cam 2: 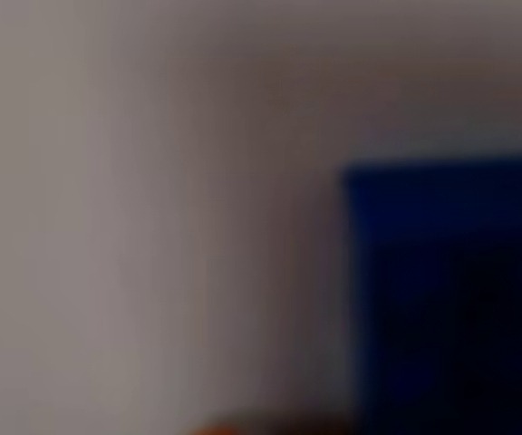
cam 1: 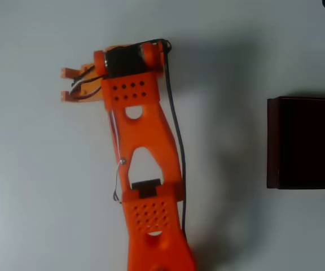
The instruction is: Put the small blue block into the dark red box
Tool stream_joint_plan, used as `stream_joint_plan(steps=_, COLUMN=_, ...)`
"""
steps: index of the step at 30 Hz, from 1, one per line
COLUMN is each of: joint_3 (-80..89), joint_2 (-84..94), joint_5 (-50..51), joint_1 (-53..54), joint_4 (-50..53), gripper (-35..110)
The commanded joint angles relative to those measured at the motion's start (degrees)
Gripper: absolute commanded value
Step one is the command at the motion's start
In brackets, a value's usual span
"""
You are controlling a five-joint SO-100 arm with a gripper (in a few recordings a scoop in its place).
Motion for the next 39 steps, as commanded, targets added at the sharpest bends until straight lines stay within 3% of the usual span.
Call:
stream_joint_plan(steps=1, joint_3=-2.64, joint_2=0.18, joint_5=0.26, joint_1=-0.44, joint_4=1.58, gripper=24)
stream_joint_plan(steps=8, joint_3=-0.79, joint_2=-1.14, joint_5=-0.09, joint_1=-0.35, joint_4=1.76, gripper=23)
stream_joint_plan(steps=14, joint_3=0.79, joint_2=-0.09, joint_5=0.26, joint_1=-1.67, joint_4=1.76, gripper=11)
stream_joint_plan(steps=26, joint_3=3.34, joint_2=1.32, joint_5=0.62, joint_1=-2.37, joint_4=1.76, gripper=0)
stream_joint_plan(steps=33, joint_3=21.80, joint_2=24.79, joint_5=-0.26, joint_1=3.69, joint_4=1.76, gripper=0)
stream_joint_plan(steps=39, joint_3=43.33, joint_2=53.53, joint_5=-1.41, joint_1=17.58, joint_4=0.62, gripper=0)
